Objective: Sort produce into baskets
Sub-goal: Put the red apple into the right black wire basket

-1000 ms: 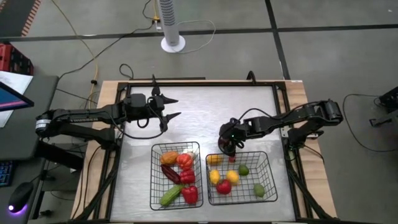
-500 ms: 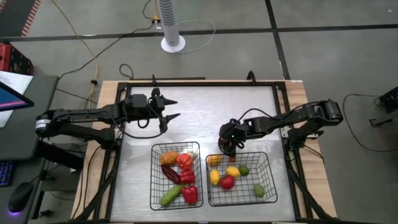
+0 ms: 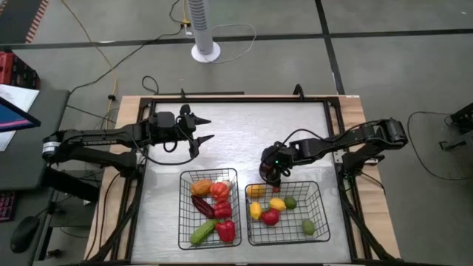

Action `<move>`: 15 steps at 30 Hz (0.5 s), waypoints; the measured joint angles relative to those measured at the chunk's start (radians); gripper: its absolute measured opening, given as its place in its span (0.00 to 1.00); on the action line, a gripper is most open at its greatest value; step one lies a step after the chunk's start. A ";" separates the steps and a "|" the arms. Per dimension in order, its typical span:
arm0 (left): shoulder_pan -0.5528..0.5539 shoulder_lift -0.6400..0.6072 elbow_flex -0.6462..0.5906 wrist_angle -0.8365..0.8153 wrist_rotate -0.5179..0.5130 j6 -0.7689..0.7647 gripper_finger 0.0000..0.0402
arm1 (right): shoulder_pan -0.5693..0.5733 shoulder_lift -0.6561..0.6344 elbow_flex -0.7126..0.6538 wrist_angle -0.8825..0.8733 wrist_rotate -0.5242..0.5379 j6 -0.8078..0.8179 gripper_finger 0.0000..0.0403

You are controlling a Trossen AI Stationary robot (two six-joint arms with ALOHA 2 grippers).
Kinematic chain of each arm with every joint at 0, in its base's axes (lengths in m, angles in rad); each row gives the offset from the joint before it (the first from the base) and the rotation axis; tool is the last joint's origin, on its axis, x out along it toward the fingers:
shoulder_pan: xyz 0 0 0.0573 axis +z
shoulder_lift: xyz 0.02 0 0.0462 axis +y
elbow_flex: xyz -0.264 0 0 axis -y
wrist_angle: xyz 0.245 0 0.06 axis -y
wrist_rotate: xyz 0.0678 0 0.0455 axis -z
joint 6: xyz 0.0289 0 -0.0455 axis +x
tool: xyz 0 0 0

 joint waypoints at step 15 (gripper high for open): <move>0.000 0.000 0.000 0.003 0.000 0.020 0.61 | -0.004 -0.005 0.039 -0.010 0.041 -0.006 0.87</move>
